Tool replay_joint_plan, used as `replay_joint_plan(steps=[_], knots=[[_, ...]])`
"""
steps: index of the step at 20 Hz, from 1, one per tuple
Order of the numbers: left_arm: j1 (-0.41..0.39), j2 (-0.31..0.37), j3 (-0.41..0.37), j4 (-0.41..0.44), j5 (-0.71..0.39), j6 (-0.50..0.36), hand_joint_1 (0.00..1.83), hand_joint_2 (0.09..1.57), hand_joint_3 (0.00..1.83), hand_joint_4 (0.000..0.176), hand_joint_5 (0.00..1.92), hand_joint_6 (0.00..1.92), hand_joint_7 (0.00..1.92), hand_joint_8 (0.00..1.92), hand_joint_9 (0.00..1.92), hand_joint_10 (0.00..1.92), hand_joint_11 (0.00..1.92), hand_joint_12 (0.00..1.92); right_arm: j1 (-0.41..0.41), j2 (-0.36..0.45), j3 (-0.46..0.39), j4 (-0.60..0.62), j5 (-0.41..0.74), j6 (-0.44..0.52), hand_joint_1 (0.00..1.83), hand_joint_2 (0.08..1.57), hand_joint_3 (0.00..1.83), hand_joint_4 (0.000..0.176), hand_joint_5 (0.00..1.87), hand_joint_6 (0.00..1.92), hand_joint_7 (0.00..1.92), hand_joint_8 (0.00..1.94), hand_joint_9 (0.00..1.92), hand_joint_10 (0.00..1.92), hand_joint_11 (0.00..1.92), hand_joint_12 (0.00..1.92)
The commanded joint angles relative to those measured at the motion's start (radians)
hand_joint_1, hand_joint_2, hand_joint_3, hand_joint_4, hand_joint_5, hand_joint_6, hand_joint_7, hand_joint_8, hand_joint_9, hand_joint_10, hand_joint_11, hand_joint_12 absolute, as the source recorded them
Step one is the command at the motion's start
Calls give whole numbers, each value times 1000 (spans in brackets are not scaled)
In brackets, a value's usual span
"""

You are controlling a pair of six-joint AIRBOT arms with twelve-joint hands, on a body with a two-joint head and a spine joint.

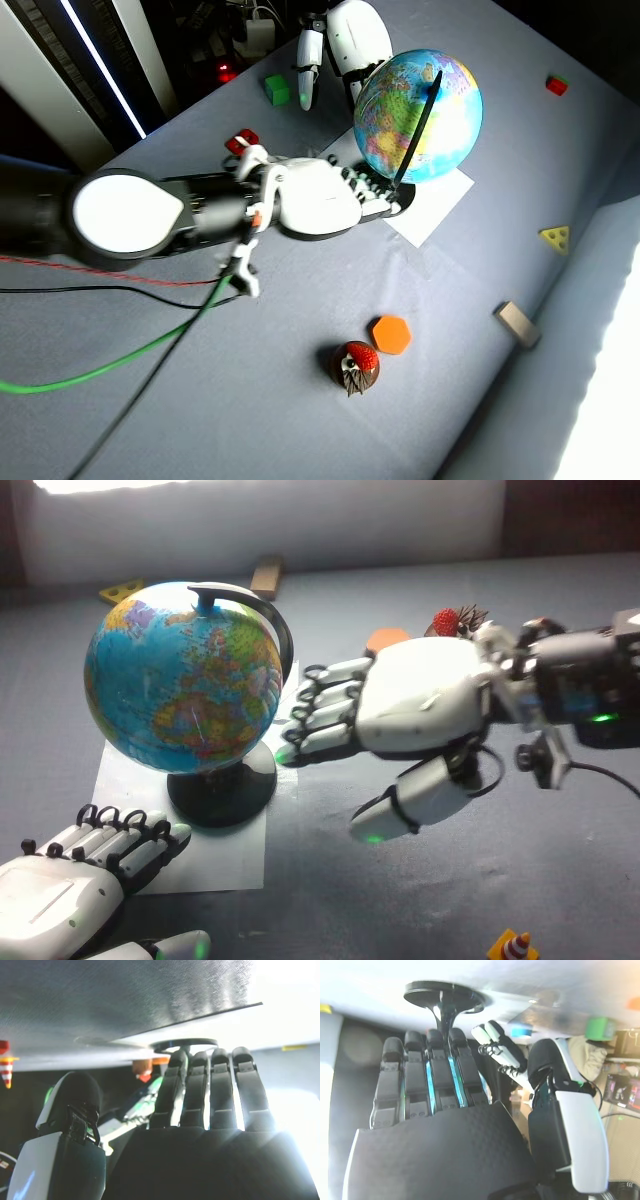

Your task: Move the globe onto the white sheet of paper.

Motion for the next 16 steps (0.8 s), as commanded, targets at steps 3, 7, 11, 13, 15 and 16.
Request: replay_joint_plan(steps=[3, 7, 11, 13, 15, 16], knots=[[-2, -1, 1, 25, -97, -3, 0, 1218, 0, 16, 55, 0, 3, 0, 0, 0, 0, 0, 37, 117, -119, 45, -22, 105, 0, 1218, 0, 0, 196, 0, 160, 1, 141, 3, 0, 204], [-2, 2, -2, 23, -97, -4, 0, 1216, 0, 16, 56, 1, 4, 1, 0, 0, 0, 0, 58, 239, -287, 45, -244, 120, 0, 1218, 0, 0, 195, 0, 160, 1, 141, 2, 0, 202], [-15, 9, -18, -5, -97, -3, 0, 1215, 0, 16, 56, 0, 4, 0, 0, 0, 0, 0, 90, 347, -468, 46, -507, 208, 0, 1217, 0, 0, 207, 5, 161, 1, 143, 3, 0, 203], [-32, 30, -42, -29, -61, 7, 0, 1217, 0, 16, 56, 0, 4, 0, 0, 0, 0, 0, 102, 380, -562, 46, -668, 220, 0, 1218, 0, 0, 205, 3, 153, 0, 138, 0, 0, 224], [-79, 57, -68, -77, 10, 58, 0, 1222, 1, 16, 57, 1, 3, 0, 0, 0, 11, 5, 106, 403, -619, 46, -767, 292, 0, 1225, 2, 0, 204, 2, 167, 4, 152, 5, 0, 264], [-106, 71, -81, -120, 62, 94, 0, 1222, 1, 16, 57, 1, 4, 1, 0, 0, 12, 5, 107, 414, -644, 47, -803, 348, 0, 1225, 1, 0, 207, 3, 172, 4, 156, 5, 0, 284]])
